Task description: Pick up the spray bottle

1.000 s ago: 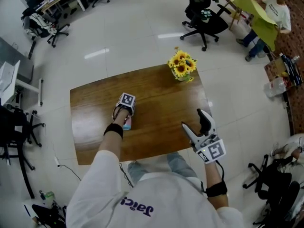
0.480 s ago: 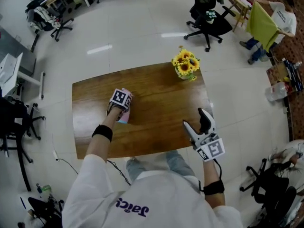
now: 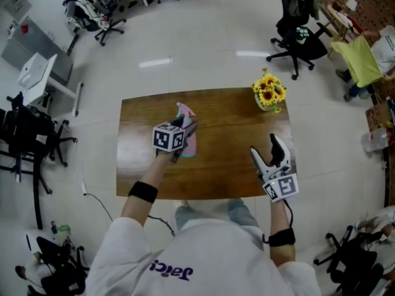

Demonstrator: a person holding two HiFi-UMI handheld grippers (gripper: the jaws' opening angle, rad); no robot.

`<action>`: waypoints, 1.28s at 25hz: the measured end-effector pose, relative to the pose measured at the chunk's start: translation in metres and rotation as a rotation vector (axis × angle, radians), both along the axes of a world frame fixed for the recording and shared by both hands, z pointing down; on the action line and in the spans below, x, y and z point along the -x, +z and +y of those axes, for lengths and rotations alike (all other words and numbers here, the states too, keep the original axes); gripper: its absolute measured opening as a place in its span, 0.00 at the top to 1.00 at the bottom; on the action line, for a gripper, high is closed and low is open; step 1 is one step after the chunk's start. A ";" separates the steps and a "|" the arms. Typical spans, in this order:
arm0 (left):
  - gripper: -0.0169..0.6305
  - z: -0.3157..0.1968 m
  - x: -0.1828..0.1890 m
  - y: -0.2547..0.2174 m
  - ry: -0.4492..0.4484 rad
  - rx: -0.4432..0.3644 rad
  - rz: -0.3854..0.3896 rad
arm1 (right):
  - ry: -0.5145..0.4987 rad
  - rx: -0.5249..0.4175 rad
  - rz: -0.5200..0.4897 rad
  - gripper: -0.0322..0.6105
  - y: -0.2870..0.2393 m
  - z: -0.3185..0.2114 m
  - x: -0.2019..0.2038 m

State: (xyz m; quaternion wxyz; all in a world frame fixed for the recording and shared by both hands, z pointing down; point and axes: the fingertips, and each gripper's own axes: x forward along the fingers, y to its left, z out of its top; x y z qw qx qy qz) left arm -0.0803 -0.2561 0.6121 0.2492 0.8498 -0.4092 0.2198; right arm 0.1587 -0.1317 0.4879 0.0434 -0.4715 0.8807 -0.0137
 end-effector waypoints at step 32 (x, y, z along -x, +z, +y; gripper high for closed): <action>0.63 0.174 0.120 -0.126 -0.407 -0.728 -0.032 | 0.219 -0.010 0.018 0.42 -0.007 0.034 0.053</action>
